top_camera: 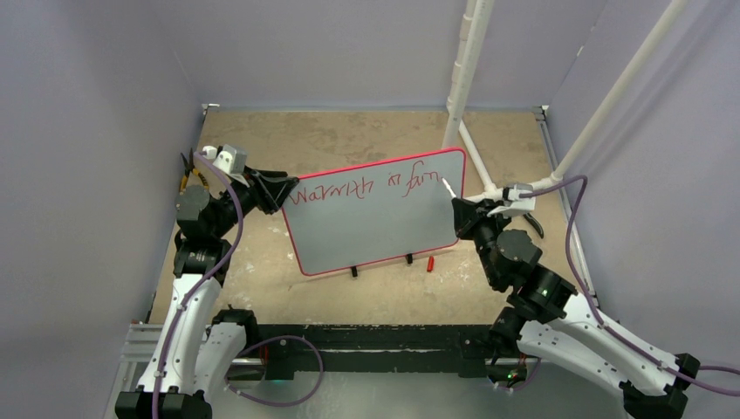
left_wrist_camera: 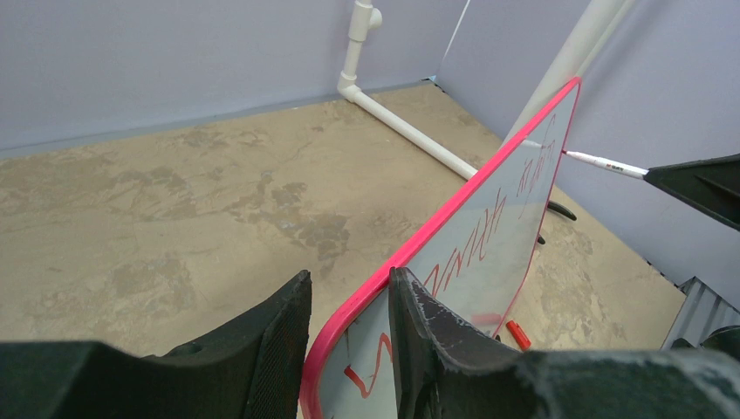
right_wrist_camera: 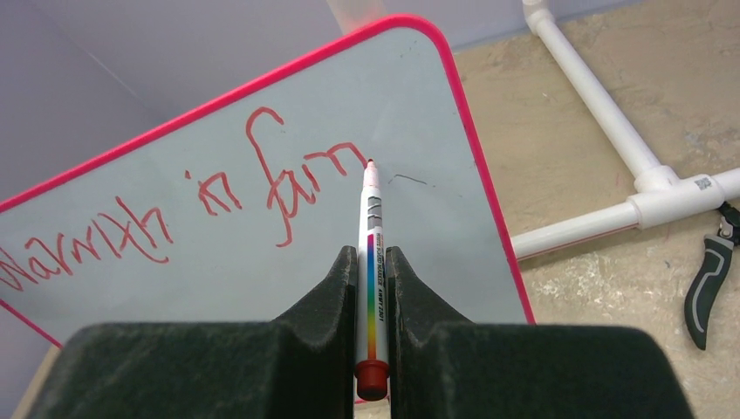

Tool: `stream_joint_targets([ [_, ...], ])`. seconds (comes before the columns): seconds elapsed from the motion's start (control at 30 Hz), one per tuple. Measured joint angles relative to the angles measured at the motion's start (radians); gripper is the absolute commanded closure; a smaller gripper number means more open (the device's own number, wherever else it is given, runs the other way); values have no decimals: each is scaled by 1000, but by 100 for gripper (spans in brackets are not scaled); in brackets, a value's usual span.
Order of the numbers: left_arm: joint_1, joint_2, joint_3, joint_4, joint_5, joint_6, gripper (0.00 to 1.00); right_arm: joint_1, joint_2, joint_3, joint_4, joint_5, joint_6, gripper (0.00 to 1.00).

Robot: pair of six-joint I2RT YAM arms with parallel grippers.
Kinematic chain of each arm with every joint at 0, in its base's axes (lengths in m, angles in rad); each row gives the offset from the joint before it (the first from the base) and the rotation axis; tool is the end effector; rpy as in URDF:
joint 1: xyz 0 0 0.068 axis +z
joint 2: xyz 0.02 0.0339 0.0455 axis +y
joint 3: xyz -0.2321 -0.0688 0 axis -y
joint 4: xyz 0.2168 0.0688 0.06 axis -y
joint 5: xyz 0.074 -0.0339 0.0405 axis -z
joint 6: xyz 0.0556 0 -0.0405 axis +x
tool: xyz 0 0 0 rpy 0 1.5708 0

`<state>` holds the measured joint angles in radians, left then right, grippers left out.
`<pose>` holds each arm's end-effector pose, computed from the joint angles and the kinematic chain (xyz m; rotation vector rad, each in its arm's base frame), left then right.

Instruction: Write a sentence on the whiteboard

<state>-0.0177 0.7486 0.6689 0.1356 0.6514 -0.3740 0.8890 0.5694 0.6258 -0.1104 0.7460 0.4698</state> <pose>0.1882 -0.0370 0.3206 0.2596 1.5600 -0.7998 0.1253 0.0944 0.3046 0.2360 1.6114 0.4441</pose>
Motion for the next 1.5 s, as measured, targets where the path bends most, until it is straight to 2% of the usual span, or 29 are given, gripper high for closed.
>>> stream_joint_targets([
  [0.77, 0, 0, 0, 0, 0, 0, 64, 0, 85, 48, 66, 48, -69, 100],
  [1.27, 0, 0, -2, 3, 3, 0, 64, 0, 70, 46, -41, 47, 27, 100],
  [1.5, 0, 0, -3, 5, 3, 0, 64, 0, 37, 46, -45, 44, 16, 100],
])
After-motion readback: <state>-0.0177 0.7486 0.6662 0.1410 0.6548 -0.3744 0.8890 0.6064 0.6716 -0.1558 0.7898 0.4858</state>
